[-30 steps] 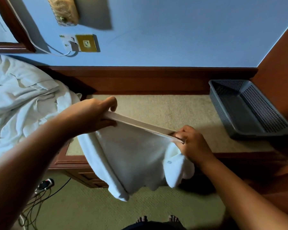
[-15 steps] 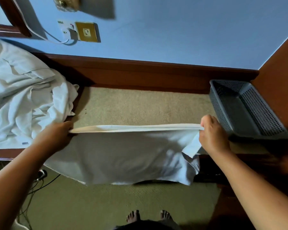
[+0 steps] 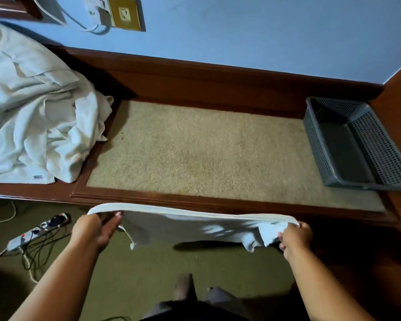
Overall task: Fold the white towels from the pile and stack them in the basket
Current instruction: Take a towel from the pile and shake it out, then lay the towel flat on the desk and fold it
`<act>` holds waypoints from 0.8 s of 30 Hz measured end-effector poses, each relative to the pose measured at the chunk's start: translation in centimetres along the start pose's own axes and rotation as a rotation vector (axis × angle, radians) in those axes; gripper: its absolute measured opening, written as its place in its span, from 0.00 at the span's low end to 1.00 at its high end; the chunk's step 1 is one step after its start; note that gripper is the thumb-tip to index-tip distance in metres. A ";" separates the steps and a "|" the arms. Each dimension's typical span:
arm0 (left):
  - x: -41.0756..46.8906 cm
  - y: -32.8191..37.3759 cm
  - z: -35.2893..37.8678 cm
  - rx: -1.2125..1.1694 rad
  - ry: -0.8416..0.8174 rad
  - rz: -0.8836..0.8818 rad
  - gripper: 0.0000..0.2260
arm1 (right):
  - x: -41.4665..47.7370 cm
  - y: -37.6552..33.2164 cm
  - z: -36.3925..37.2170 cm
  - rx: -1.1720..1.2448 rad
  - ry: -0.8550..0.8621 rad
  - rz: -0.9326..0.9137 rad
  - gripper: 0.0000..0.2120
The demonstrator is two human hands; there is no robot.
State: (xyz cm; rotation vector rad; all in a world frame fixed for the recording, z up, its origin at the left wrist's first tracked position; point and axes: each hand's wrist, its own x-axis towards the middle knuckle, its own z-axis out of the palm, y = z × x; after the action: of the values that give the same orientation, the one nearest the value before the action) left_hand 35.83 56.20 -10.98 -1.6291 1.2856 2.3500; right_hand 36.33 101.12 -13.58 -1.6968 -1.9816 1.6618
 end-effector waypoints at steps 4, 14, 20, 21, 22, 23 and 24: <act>-2.4 -1.6 1.1 -0.264 0.027 -0.061 0.18 | 0.0 0.7 -1.8 0.244 -0.149 0.241 0.15; -5.2 5.4 8.3 -0.415 -0.168 0.300 0.16 | -1.3 -11.8 -0.3 0.597 -0.228 -0.132 0.10; 0.2 11.2 14.5 -0.454 -0.166 0.393 0.18 | -0.2 -19.4 5.5 0.588 -0.323 -0.249 0.11; 1.3 12.0 15.6 -0.466 -0.159 0.387 0.19 | 0.2 -20.3 6.8 0.574 -0.319 -0.264 0.09; 2.4 12.9 16.8 -0.467 -0.155 0.376 0.20 | 0.8 -21.1 8.2 0.553 -0.308 -0.282 0.07; 3.6 13.6 18.1 -0.457 -0.154 0.370 0.21 | 1.5 -21.6 9.6 0.529 -0.292 -0.294 0.07; 4.7 14.2 19.2 -0.430 -0.145 0.371 0.21 | 2.3 -22.1 10.9 0.514 -0.277 -0.302 0.07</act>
State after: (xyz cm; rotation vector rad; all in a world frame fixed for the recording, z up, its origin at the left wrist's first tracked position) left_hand 12.59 56.67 -3.60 -1.3521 1.2027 3.0823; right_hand 13.71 99.52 -3.70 -0.9889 -1.5922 2.1244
